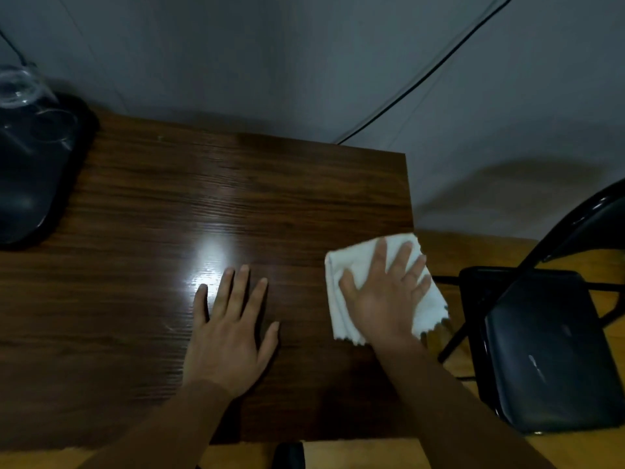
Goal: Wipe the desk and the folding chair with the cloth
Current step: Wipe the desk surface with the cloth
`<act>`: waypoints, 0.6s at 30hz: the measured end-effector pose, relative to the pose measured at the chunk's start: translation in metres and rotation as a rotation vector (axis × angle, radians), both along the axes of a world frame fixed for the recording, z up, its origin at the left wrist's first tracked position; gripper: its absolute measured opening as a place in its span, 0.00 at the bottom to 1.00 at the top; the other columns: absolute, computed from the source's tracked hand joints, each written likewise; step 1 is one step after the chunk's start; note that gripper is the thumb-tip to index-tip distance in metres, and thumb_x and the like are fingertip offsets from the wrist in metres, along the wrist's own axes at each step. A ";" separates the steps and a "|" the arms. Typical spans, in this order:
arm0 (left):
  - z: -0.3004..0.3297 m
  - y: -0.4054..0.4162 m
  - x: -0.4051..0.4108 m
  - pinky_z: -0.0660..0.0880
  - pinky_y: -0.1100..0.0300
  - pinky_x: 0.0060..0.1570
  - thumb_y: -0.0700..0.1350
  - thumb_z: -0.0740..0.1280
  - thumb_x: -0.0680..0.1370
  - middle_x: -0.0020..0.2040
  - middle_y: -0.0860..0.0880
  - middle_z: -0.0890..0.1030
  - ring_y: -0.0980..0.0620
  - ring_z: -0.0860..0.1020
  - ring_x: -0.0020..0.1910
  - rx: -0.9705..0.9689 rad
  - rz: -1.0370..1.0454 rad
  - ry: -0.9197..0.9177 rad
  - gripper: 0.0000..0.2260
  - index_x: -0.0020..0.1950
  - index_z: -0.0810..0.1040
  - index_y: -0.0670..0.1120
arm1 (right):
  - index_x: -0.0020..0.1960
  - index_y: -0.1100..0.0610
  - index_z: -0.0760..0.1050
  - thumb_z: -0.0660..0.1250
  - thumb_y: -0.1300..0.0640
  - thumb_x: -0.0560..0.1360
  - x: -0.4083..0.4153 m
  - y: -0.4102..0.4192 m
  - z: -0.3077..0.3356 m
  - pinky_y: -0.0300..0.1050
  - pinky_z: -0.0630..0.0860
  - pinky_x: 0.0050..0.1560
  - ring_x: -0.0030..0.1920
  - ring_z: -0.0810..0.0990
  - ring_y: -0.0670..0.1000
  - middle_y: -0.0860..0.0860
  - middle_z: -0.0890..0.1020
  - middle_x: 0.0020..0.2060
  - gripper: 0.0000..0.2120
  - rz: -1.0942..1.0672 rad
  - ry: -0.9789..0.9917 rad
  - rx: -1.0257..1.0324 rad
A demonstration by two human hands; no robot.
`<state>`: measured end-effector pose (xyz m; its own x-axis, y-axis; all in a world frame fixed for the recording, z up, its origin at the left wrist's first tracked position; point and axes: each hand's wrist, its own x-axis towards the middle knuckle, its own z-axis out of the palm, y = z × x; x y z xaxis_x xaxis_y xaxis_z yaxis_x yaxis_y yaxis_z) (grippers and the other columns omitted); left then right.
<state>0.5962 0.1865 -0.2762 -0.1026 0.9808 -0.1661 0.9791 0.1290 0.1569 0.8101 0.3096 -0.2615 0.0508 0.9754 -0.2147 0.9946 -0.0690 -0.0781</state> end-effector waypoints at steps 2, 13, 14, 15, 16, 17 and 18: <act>-0.001 0.001 -0.001 0.50 0.35 0.77 0.64 0.49 0.80 0.82 0.44 0.55 0.45 0.48 0.82 -0.002 -0.007 0.004 0.32 0.81 0.60 0.50 | 0.82 0.52 0.46 0.49 0.28 0.74 -0.009 0.043 -0.002 0.72 0.41 0.77 0.80 0.42 0.70 0.64 0.45 0.82 0.44 -0.019 0.031 0.005; 0.001 0.001 0.000 0.47 0.35 0.77 0.64 0.50 0.80 0.83 0.43 0.54 0.44 0.48 0.82 -0.048 -0.011 0.006 0.32 0.81 0.58 0.50 | 0.83 0.49 0.48 0.45 0.26 0.70 -0.044 0.199 -0.005 0.72 0.39 0.76 0.80 0.44 0.71 0.62 0.45 0.82 0.47 -0.030 0.016 0.006; 0.001 0.001 0.000 0.47 0.35 0.77 0.64 0.50 0.80 0.83 0.43 0.54 0.44 0.48 0.82 -0.041 -0.009 0.005 0.32 0.81 0.58 0.50 | 0.83 0.49 0.48 0.45 0.26 0.70 -0.046 0.206 -0.005 0.72 0.40 0.76 0.80 0.44 0.70 0.62 0.46 0.82 0.47 -0.022 0.007 0.009; 0.000 0.001 0.000 0.47 0.35 0.77 0.64 0.50 0.80 0.83 0.43 0.54 0.44 0.48 0.82 -0.034 -0.007 0.004 0.32 0.81 0.58 0.50 | 0.83 0.49 0.49 0.44 0.26 0.70 -0.046 0.211 -0.005 0.73 0.41 0.75 0.80 0.45 0.70 0.62 0.46 0.82 0.47 -0.017 0.002 0.015; 0.000 0.001 0.000 0.47 0.36 0.77 0.64 0.50 0.80 0.82 0.43 0.55 0.44 0.49 0.82 -0.031 -0.005 0.001 0.32 0.81 0.58 0.50 | 0.83 0.49 0.49 0.44 0.26 0.70 -0.046 0.213 -0.005 0.73 0.41 0.76 0.80 0.45 0.71 0.63 0.46 0.82 0.47 -0.013 0.005 0.017; 0.000 0.001 0.000 0.46 0.36 0.77 0.64 0.51 0.80 0.82 0.43 0.55 0.44 0.49 0.82 -0.029 -0.003 -0.004 0.32 0.81 0.59 0.50 | 0.83 0.49 0.49 0.44 0.26 0.71 -0.045 0.212 -0.004 0.73 0.42 0.76 0.80 0.45 0.70 0.63 0.46 0.82 0.46 -0.003 0.012 0.014; 0.000 0.001 -0.001 0.46 0.36 0.77 0.63 0.51 0.80 0.82 0.43 0.54 0.44 0.49 0.82 -0.027 -0.003 -0.009 0.32 0.81 0.58 0.50 | 0.83 0.49 0.49 0.44 0.26 0.71 -0.043 0.206 -0.004 0.73 0.42 0.76 0.80 0.45 0.70 0.63 0.46 0.82 0.46 0.023 0.016 0.010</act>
<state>0.5957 0.1875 -0.2761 -0.0982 0.9762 -0.1936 0.9780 0.1306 0.1624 0.7669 0.5153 -0.2651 0.0253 0.9783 -0.2058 0.9945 -0.0455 -0.0942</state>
